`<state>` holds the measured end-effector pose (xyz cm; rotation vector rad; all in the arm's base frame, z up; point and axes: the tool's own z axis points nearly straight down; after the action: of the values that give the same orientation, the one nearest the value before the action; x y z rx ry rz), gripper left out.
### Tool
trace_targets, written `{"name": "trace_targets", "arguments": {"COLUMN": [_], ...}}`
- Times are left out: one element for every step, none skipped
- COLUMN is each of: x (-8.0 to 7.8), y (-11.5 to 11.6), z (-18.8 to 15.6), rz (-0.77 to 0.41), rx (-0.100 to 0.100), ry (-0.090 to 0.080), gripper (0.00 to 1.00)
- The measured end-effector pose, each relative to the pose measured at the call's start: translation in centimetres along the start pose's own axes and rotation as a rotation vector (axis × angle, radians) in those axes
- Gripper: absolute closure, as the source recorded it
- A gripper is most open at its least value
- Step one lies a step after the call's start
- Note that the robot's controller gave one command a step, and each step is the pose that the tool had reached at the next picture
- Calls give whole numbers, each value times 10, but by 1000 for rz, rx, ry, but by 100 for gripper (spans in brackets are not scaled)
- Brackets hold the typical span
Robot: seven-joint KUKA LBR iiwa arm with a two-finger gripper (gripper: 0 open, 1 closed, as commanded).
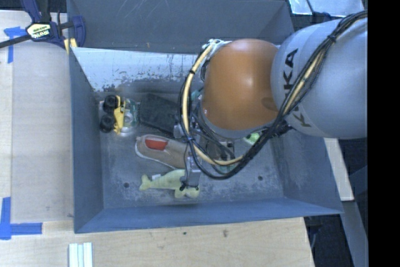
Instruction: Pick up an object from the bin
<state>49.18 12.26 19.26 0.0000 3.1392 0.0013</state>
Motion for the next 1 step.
{"name": "trace_targets", "arguments": {"x": [-4], "y": [4], "z": [16], "rz": [-71], "rx": [0], "ry": [-5], "gripper": [0]}}
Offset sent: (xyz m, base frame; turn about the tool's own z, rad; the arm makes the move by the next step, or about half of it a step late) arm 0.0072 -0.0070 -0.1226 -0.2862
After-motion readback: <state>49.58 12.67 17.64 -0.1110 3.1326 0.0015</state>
